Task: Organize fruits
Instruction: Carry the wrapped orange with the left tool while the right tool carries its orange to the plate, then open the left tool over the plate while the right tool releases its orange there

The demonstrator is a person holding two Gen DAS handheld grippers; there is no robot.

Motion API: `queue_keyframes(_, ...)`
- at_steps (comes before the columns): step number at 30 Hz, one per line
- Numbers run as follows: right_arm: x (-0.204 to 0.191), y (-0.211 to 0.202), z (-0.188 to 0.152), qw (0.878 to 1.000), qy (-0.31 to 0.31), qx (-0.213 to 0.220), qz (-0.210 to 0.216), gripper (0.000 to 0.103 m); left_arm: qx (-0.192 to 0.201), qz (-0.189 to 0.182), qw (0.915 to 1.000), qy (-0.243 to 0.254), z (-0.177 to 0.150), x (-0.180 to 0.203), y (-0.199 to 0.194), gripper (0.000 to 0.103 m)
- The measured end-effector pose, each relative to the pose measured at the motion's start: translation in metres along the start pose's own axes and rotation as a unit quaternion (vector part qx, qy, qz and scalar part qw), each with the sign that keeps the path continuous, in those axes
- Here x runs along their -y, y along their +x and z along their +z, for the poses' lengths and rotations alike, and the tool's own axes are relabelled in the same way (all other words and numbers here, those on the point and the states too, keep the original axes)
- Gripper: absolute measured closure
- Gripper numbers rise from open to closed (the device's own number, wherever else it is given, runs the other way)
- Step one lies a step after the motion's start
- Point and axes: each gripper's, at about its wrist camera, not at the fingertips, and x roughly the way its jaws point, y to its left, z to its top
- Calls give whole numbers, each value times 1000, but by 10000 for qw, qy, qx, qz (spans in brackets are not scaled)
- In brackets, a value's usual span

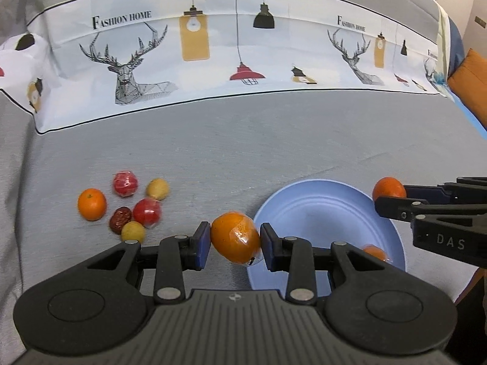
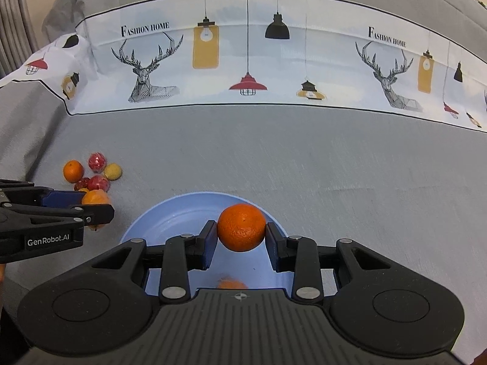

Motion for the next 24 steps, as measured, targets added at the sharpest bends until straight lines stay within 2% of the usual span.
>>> queue_keyframes(24,3,1,-1,10000,5,-81,-11,67,-50,-164,9998,105,-3,5,3,64)
